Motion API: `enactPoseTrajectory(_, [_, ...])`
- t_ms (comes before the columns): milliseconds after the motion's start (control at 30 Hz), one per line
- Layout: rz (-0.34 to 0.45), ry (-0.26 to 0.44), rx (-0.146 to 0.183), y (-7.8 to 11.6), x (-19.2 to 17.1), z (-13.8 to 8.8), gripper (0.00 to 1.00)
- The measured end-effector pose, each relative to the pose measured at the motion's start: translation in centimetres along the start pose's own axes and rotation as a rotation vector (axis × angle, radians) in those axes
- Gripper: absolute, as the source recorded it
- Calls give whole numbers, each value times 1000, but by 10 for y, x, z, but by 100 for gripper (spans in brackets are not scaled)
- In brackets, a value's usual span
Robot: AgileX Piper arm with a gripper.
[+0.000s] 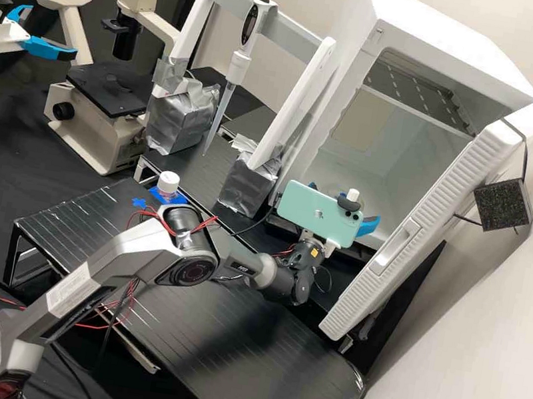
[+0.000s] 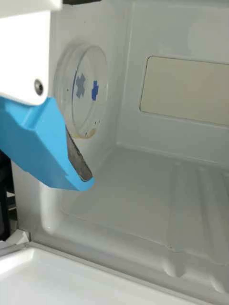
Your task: Move the petri dish to the microscope
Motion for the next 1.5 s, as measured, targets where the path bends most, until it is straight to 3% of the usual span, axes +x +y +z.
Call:
enactPoseTrajectory(233, [15, 12, -18, 3, 11, 3, 100])
enactPoseTrajectory(967, [29, -8, -22, 2, 22, 10, 100])
enactPoseTrajectory(1000, [29, -8, -22, 2, 22, 10, 0])
enactPoseTrajectory(1500, [2, 5, -38, -3, 24, 6, 0])
